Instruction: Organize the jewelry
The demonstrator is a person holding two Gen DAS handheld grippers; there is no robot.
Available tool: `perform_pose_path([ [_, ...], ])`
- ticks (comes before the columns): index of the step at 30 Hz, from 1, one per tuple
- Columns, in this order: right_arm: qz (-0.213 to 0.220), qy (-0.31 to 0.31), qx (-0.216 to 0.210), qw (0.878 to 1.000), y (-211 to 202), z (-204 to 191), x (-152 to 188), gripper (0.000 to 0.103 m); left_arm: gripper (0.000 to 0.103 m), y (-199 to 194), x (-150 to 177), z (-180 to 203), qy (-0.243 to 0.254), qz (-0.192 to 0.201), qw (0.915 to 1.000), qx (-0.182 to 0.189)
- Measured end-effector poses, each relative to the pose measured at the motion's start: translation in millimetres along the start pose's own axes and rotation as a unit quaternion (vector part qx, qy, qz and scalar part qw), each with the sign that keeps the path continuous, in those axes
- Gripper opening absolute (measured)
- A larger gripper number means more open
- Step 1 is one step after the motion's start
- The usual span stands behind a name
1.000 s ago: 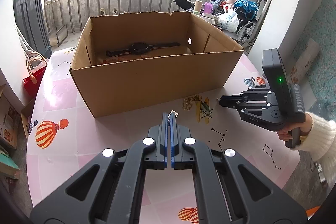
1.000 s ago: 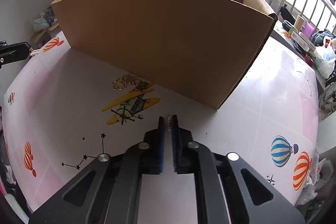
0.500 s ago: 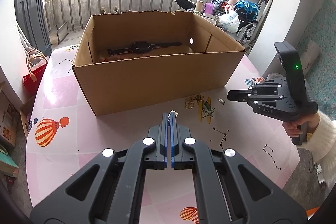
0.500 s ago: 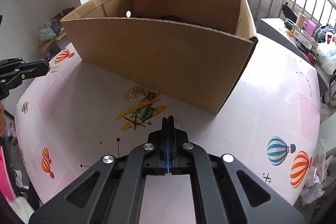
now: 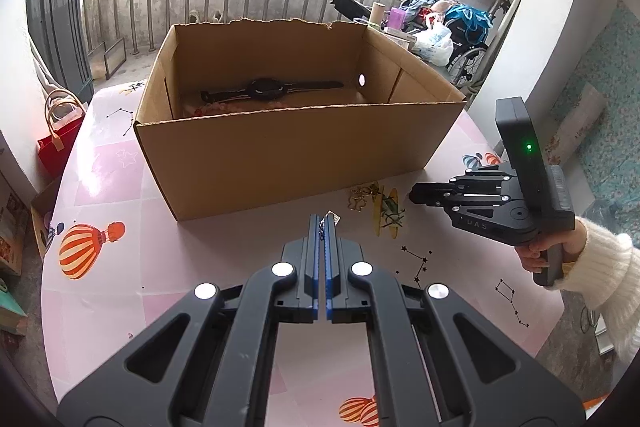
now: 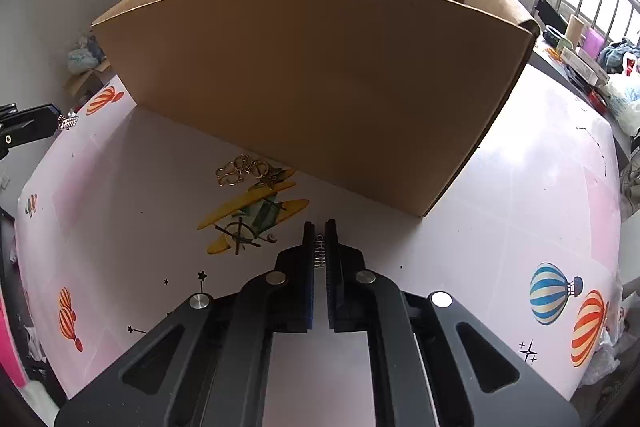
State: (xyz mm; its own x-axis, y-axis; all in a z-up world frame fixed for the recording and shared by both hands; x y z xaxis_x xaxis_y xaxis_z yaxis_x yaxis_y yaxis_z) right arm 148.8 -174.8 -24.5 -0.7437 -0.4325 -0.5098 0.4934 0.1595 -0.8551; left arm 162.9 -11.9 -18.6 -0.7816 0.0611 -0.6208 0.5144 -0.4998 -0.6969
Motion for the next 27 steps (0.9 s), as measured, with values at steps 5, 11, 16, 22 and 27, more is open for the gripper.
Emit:
perform_pose_path([
  [5, 0.002, 0.039, -0.027, 0.999, -2.7, 7.1, -2.7, 0.005, 0.001, -3.3, 3.5, 1.6, 0.001, 0.002, 1.0, -0.002],
  [11, 0.026, 0.041, -0.036, 0.998, -32.0, 10.4, 1.4, 0.005, 0.001, -10.5, 4.0, 4.8, 0.008, 0.003, 1.0, -0.004],
  [16, 0.077, 0.043, -0.041, 0.995, -75.8, 1.7, -13.5, 0.005, 0.001, -25.5, 2.6, 10.0, 0.015, 0.015, 0.9998, 0.001],
  [22, 0.146, 0.038, -0.033, 0.988, -134.9, -4.0, -34.2, 0.005, 0.001, -46.4, -6.0, 24.4, 0.03, 0.033, 0.999, -0.002],
  [27, 0.181, 0.04, -0.026, 0.982, -159.6, -0.8, -53.8, 0.005, 0.001, -62.9, -27.1, 32.6, 0.02, 0.059, 0.998, 0.014],
])
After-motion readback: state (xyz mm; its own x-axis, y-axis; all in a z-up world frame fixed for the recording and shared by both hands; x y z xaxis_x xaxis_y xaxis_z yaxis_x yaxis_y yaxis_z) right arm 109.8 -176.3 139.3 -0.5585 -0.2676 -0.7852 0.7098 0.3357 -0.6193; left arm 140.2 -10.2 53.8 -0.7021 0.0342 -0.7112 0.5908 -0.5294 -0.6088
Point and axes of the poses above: each gripper's, at about its wrist camera, not at the fingertips, and y roughly the way its jaws point, z to its right, x to its underside, the point moved 2 cm from there along y, roughly the way its jaws point, and after that the axes turned 13 degrees about -y, right-handed, at the moved point
